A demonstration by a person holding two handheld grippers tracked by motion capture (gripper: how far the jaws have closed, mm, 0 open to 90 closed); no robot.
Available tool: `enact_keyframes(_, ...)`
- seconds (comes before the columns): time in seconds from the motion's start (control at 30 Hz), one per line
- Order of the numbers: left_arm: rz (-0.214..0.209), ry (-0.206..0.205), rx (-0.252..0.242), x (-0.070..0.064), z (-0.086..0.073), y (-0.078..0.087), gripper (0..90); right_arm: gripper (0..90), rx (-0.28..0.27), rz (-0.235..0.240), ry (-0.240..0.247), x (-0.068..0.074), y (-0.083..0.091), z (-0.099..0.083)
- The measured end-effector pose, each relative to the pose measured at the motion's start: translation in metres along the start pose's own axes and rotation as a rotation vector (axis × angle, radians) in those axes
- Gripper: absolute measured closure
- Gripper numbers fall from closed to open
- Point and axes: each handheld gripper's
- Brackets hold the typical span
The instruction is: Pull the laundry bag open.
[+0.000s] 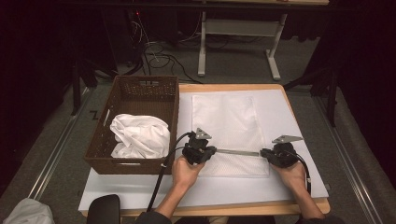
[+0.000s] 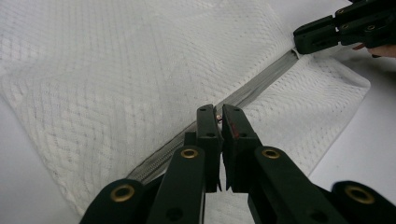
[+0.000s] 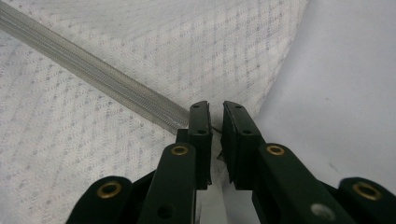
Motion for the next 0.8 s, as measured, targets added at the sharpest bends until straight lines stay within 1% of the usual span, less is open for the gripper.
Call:
enact_keyframes(0.03, 0.033, -0.027, 0.006, -0.002, -0.001, 0.001, 85.8, 82.6, 0.0, 0.0, 0.0, 0.0, 0.0, 0.0)
enact_keyframes(0.07, 0.033, -0.027, 0.006, -0.002, -0.001, 0.001, 85.8, 82.6, 0.0, 0.0, 0.0, 0.0, 0.0, 0.0)
enact_keyframes(0.1, 0.049, -0.044, 0.013, -0.002, -0.002, 0.001, 85.8, 82.6, 0.0, 0.0, 0.0, 0.0, 0.0, 0.0)
enact_keyframes(0.13, 0.052, -0.051, 0.018, -0.002, -0.003, 0.001, 85.8, 82.6, 0.0, 0.0, 0.0, 0.0, 0.0, 0.0)
enact_keyframes(0.2, 0.06, -0.056, 0.022, -0.002, -0.004, 0.001, 85.8, 82.5, 0.0, 0.0, -0.001, 0.0, 0.0, 0.0)
enact_keyframes(0.43, 0.049, -0.046, 0.022, -0.001, -0.006, 0.001, 85.8, 82.6, 0.002, 0.003, -0.003, 0.0, 0.0, 0.0)
enact_keyframes(0.47, 0.055, -0.048, 0.023, -0.001, -0.006, 0.001, 85.7, 82.6, 0.002, 0.002, -0.002, 0.0, 0.0, 0.0)
enact_keyframes(0.5, 0.051, -0.047, 0.023, 0.0, -0.007, 0.001, 85.7, 82.6, 0.0, 0.0, -0.001, 0.0, 0.0, 0.0)
enact_keyframes(0.6, 0.046, -0.039, 0.031, 0.002, -0.009, 0.002, 85.8, 82.6, 0.002, 0.002, -0.001, 0.0, 0.0, 0.0)
enact_keyframes(0.73, 0.049, -0.03, 0.033, 0.005, -0.012, 0.003, 85.8, 82.6, -0.001, 0.0, 0.0, 0.0, 0.0, 0.0)
enact_keyframes(0.8, 0.057, -0.028, 0.033, 0.006, -0.013, 0.004, 85.8, 82.6, -0.001, 0.0, -0.001, 0.0, 0.0, 0.0)
Point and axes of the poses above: each handheld gripper's, and its own axes: y roughly backward along the jaws, z roughly out of its top, x roughly to its left, and after that the axes turned 11 degrees about z, right-handed
